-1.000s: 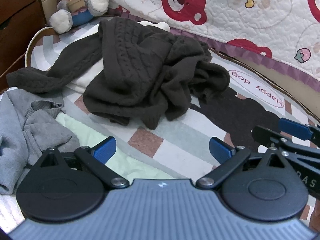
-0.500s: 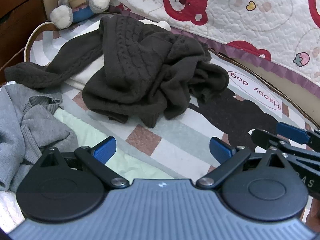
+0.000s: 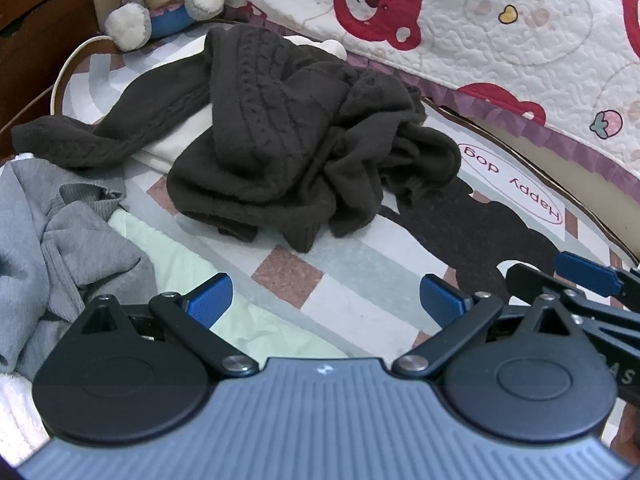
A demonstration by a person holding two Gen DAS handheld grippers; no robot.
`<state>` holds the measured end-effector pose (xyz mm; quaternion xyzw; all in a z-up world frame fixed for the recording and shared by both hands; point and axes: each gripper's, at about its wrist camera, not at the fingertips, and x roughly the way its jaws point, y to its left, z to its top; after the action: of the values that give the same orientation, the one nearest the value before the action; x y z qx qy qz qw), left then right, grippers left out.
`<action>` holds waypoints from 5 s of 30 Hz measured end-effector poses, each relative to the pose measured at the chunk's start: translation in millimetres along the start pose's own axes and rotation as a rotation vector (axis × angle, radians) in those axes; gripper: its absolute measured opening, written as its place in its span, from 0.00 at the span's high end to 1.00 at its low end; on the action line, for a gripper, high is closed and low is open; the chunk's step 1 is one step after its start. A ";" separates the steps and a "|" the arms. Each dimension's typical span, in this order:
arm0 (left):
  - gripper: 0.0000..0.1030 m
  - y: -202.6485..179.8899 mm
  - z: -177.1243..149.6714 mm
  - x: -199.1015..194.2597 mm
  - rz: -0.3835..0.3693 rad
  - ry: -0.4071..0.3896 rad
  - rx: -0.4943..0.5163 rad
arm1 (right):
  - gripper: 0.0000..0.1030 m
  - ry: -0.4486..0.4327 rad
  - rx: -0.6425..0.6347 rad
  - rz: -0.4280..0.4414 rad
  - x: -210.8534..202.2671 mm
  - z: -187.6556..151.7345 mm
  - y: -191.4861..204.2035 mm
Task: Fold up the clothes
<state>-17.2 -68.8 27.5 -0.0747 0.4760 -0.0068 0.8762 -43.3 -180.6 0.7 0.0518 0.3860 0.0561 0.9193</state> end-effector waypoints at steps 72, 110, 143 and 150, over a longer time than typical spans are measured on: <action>0.28 98.5 43.3 145.0 -0.062 -0.341 0.108 | 0.67 0.068 0.363 0.121 290.3 83.3 -67.6; 0.19 47.7 9.0 124.2 -0.513 -0.036 0.146 | 0.88 -0.241 0.321 -0.641 -10.5 -19.8 -219.9; 0.81 -2.1 64.9 179.8 -0.418 0.037 -0.088 | 0.88 -0.398 0.250 -0.429 -33.3 -34.8 -237.2; 0.82 -49.1 67.5 85.0 -0.670 -0.110 -0.002 | 0.80 -0.390 0.115 -0.444 -27.3 38.8 -277.6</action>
<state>88.5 -116.0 -0.4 -0.2280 0.3769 -0.2897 0.8497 -17.0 -460.9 8.5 0.0282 0.2065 -0.1793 0.9615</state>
